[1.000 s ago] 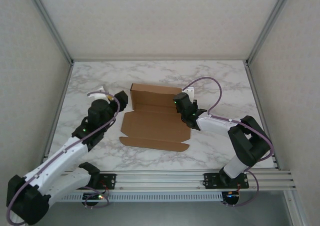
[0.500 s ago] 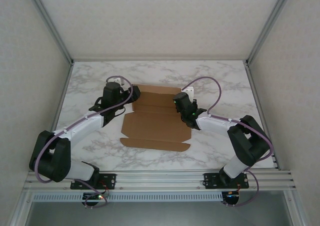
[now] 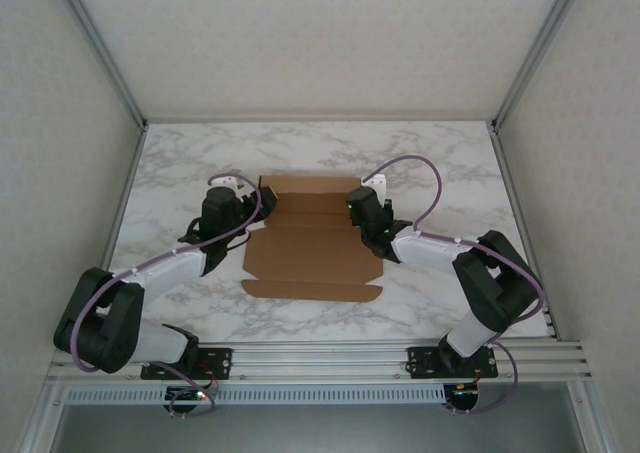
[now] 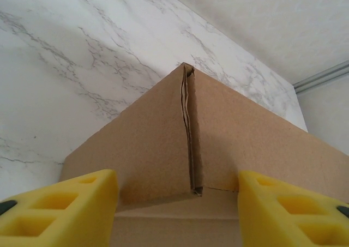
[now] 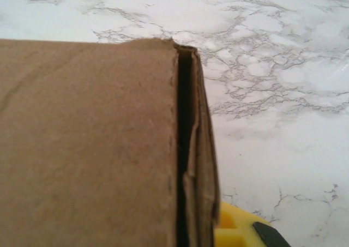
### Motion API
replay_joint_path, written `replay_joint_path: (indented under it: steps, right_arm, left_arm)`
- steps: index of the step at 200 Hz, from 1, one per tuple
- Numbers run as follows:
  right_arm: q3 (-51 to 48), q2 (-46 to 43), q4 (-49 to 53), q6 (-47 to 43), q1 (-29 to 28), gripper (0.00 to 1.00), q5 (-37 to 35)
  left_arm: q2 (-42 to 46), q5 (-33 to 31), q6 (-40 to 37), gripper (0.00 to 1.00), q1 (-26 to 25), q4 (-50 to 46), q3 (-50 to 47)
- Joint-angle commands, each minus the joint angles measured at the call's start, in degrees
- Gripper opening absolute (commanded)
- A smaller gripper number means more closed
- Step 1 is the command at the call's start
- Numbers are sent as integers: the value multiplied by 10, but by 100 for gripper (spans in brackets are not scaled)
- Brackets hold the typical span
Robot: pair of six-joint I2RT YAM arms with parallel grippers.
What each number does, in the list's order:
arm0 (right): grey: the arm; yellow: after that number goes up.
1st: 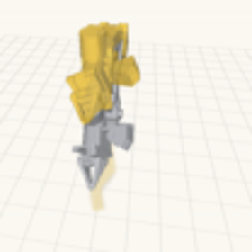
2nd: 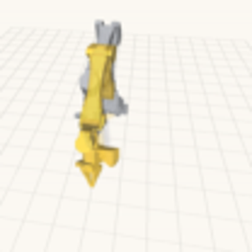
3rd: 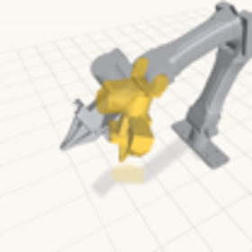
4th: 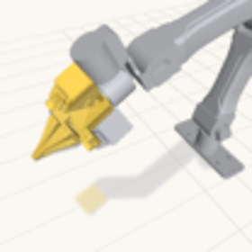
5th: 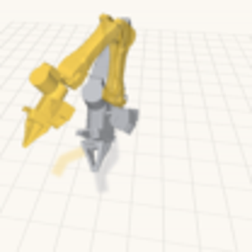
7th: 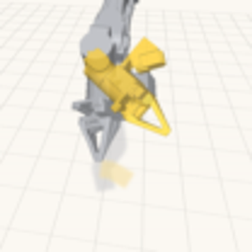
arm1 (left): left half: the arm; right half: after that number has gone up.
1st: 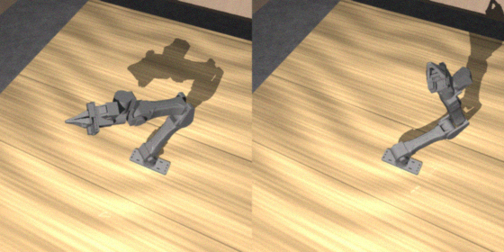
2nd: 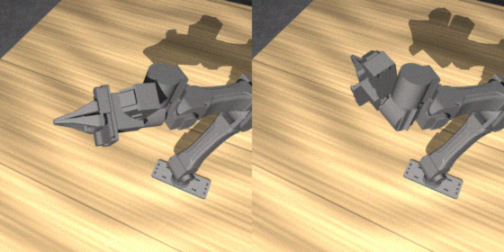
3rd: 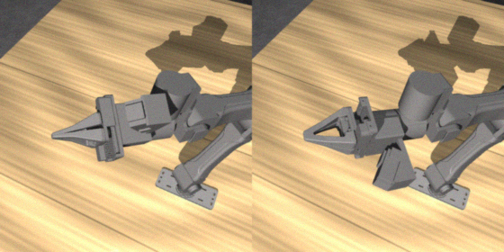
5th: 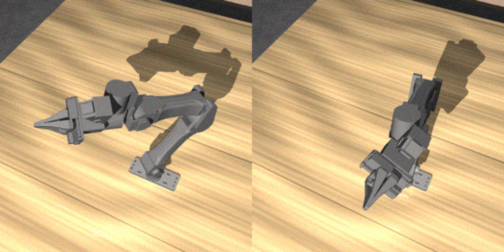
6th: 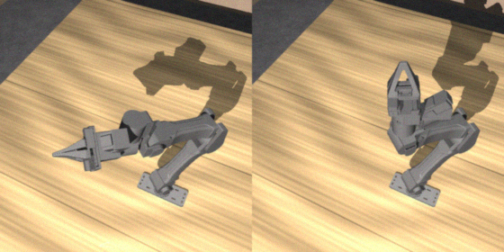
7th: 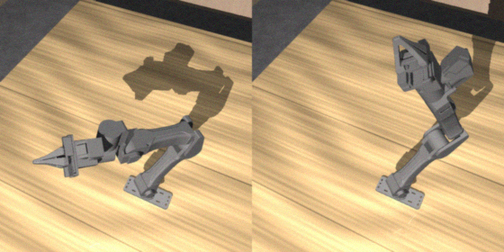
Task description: Fold the paper box
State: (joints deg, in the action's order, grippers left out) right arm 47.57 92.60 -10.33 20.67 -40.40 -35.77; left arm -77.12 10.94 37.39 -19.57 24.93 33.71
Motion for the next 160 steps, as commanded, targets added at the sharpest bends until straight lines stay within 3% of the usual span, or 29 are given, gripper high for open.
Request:
replay_joint_path:
  steps: [1, 19, 40, 95, 124, 160]
  right_arm:
    - [-31, 16, 72, -2, -1, 0, 30]
    - [-37, -4, 66, -12, -1, 8, 37]
    - [-57, -47, 48, -27, -1, 34, 49]
    - [-112, -152, -8, -73, 14, 72, 145]
    - [-135, -204, -31, -75, 33, 83, 205]
    - [-141, -278, -45, -28, 85, 85, 280]
  left_arm:
    - [-5, -38, 8, 56, 10, -67, -24]
    - [-7, -46, 8, 56, 10, -78, -19]
    - [-10, -50, 5, 56, 10, -90, -9]
    - [-16, -49, 2, 56, 11, -94, -3]
    - [-18, -48, 1, 56, 11, -94, -1]
    - [-16, -44, 1, 57, 12, -97, 4]
